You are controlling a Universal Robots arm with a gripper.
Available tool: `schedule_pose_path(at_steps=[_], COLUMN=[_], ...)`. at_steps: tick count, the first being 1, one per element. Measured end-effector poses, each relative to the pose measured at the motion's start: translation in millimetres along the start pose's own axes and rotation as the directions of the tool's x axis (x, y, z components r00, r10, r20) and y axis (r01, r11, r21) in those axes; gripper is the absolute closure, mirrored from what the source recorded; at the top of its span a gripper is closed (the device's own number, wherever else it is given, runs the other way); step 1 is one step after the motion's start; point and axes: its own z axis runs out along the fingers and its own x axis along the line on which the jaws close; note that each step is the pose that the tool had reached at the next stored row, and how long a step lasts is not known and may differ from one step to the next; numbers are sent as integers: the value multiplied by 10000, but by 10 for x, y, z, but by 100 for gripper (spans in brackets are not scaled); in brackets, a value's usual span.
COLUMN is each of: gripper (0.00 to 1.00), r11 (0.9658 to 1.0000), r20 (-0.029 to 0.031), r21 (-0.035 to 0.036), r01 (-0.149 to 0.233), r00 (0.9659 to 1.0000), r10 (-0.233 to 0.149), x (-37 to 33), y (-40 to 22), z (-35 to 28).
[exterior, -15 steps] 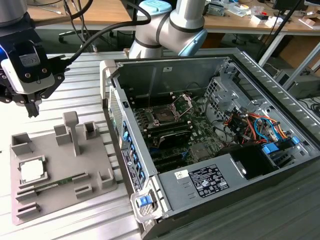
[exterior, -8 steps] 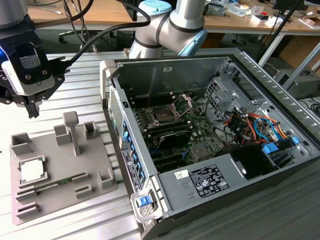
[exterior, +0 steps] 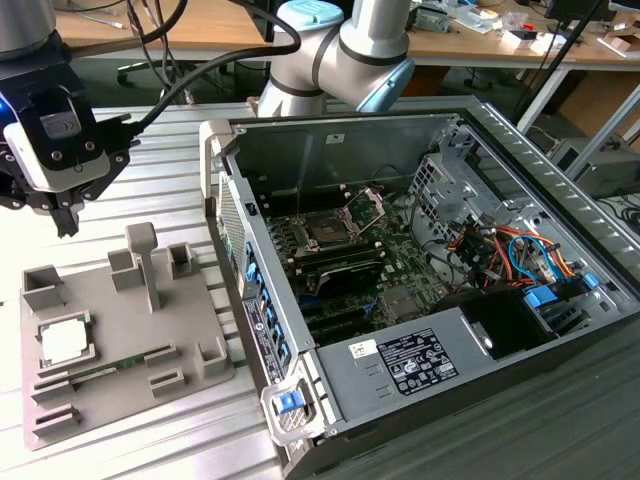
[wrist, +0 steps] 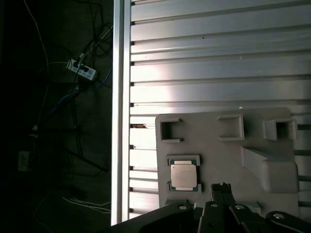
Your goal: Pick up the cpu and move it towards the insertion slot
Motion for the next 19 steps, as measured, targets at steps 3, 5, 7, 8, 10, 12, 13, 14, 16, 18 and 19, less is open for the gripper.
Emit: schedule_pose_path(at_steps=[3, 5, 7, 8, 10, 12, 13, 14, 16, 18, 19], gripper=[89, 89, 89, 89, 89, 89, 89, 89, 89, 89, 89], r11=[10000, 10000, 10000, 10000, 10000, 10000, 10000, 10000, 10000, 10000, 10000], r20=[0, 0, 0, 0, 0, 0, 0, 0, 0, 0, -1], r21=[0, 0, 0, 0, 0, -1, 0, 0, 0, 0, 0], r01=[0, 0, 0, 0, 0, 0, 0, 1, 0, 0, 1], r00=[10000, 10000, 10000, 10000, 10000, 10000, 10000, 10000, 10000, 10000, 10000], r10=[0, 0, 0, 0, 0, 0, 0, -1, 0, 0, -1], x=[0, 0, 0, 0, 0, 0, 0, 0, 0, 0, 0], y=[0, -1, -1, -1, -1, -1, -1, -1, -1, -2, -2], z=[13, 16, 19, 21, 24, 30, 33, 35, 39, 43, 44])
